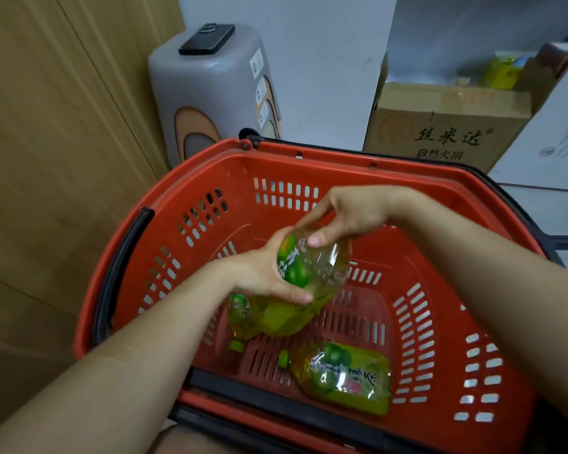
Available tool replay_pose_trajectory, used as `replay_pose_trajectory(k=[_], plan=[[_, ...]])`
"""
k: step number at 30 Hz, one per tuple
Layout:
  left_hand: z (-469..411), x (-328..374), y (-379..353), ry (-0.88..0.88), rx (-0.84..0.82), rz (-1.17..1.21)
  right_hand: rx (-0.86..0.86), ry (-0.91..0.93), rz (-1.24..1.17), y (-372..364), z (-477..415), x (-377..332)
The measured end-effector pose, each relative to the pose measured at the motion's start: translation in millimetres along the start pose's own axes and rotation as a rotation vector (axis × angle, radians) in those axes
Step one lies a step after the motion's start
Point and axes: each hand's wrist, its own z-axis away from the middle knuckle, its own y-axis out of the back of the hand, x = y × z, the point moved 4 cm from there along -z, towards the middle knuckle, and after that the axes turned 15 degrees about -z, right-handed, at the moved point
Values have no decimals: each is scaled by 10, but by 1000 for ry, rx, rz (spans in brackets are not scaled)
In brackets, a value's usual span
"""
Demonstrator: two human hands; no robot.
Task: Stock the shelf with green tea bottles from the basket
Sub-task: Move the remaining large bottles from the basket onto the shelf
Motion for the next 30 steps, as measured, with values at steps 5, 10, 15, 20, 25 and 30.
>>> replay_pose_trajectory(k=[5,10,15,20,25,30], plan=[[204,17,297,-180,87,485,108,149,-142,303,250,-163],[303,107,199,-234,70,463,189,202,-182,325,328,-232],[513,132,505,-2,639,593,395,305,-616,311,347,-298],[1111,244,901,-32,866,1006,175,434,-680,-77,230,-947],[2091,170,1239,-38,1085,794,131,714,-766,-282,325,-1977],[3269,-23,1434,-36,1273,570,44,921,-760,-645,307,-3001]])
